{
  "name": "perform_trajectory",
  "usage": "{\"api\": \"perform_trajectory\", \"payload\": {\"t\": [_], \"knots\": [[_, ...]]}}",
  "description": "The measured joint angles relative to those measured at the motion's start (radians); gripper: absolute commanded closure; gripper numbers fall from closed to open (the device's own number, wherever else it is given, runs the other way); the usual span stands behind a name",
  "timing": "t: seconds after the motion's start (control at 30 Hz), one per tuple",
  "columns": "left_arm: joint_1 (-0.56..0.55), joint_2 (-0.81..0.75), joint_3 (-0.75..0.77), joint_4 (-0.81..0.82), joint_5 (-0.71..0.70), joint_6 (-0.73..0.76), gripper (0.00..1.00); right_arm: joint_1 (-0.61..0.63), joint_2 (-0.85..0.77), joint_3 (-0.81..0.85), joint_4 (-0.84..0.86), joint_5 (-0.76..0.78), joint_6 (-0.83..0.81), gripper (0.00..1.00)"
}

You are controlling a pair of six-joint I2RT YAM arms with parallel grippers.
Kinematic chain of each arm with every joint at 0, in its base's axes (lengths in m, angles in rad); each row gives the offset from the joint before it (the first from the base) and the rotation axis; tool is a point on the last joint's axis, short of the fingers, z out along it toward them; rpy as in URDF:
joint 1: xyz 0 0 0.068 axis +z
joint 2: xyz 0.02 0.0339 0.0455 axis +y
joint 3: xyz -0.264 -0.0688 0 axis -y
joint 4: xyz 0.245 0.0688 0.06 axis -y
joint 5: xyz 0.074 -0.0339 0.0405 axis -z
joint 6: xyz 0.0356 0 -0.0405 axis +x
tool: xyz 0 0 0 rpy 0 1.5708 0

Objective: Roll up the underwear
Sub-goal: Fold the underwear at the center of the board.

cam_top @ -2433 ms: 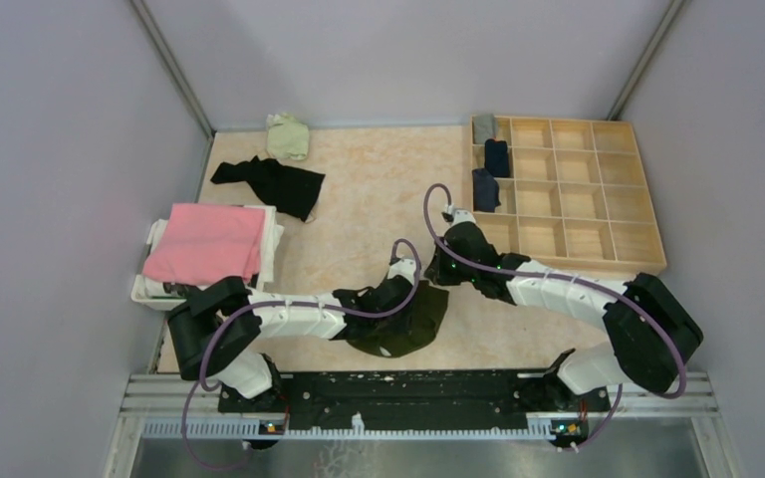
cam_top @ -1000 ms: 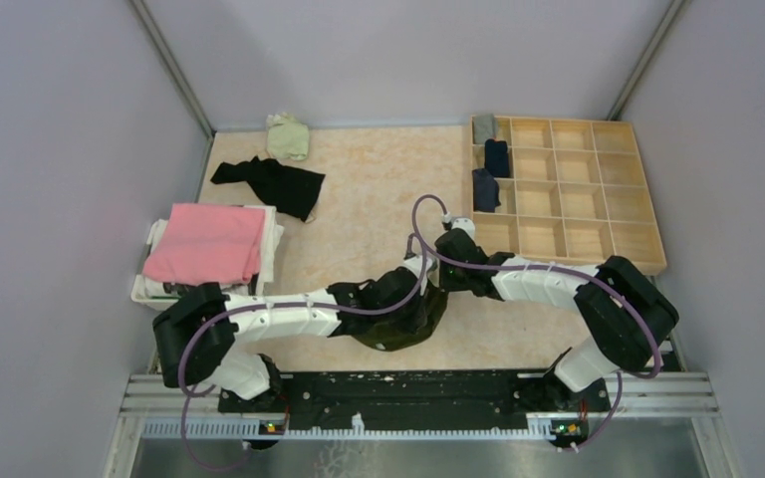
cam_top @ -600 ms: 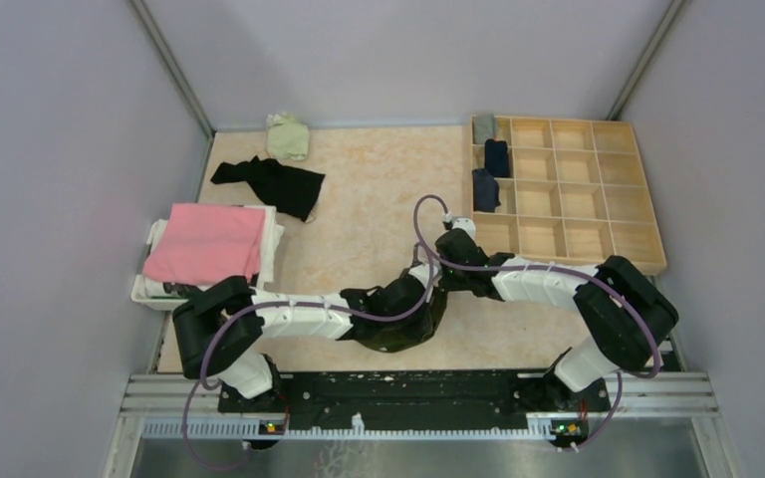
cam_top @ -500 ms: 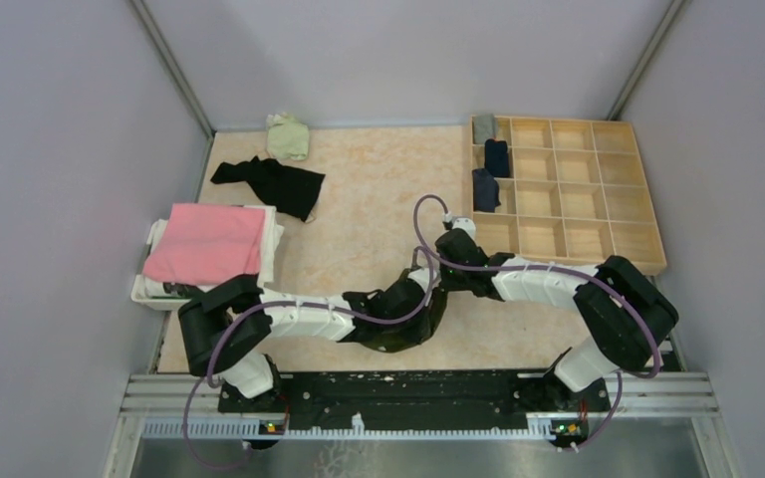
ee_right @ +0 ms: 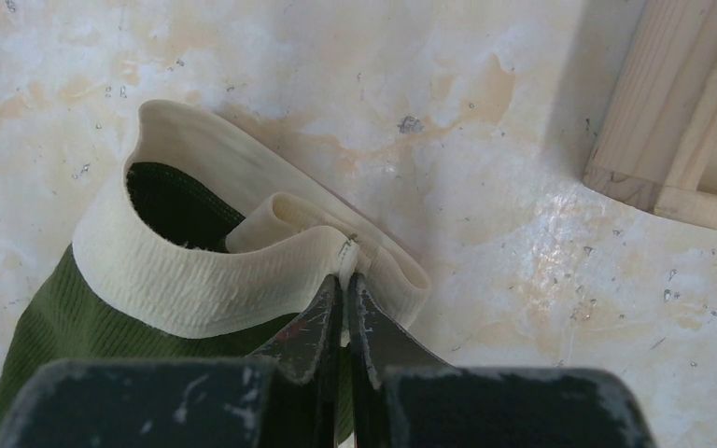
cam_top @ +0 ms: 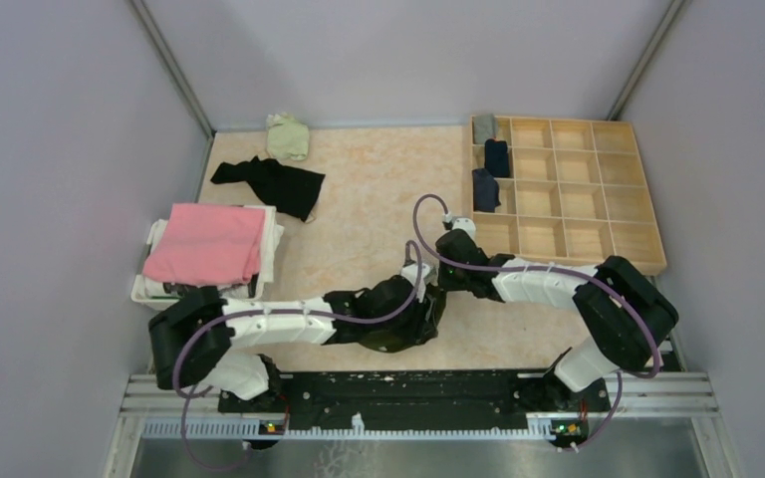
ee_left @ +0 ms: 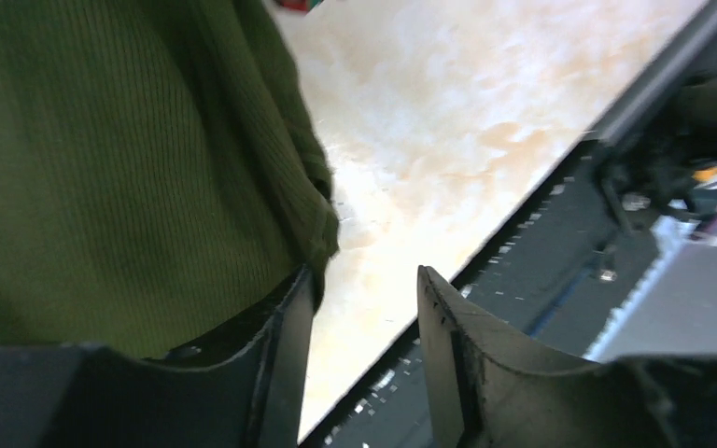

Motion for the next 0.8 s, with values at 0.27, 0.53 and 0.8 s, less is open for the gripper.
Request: {"api": "perform_trajectory", "payload": {"t": [0.27, 0.53, 0.8], "knots": [[-0.001, -0.271, -0.058, 0.005, -0.054, 0.007, 0.51, 0.0, -0.003, -0.01, 0.018, 0.0, 0.003, 1.0], [-0.001, -0.239, -0.155, 0.01, -0.092, 0.004, 0.63, 0.0, -0.005, -0.014, 0.024, 0.0, 0.009, 0.99], [-0.001, -0.233, -0.224, -0.004, -0.28, -0.052, 0.68, 0.0, -0.021, -0.028, 0.029, 0.0, 0.012, 0.95]]}}
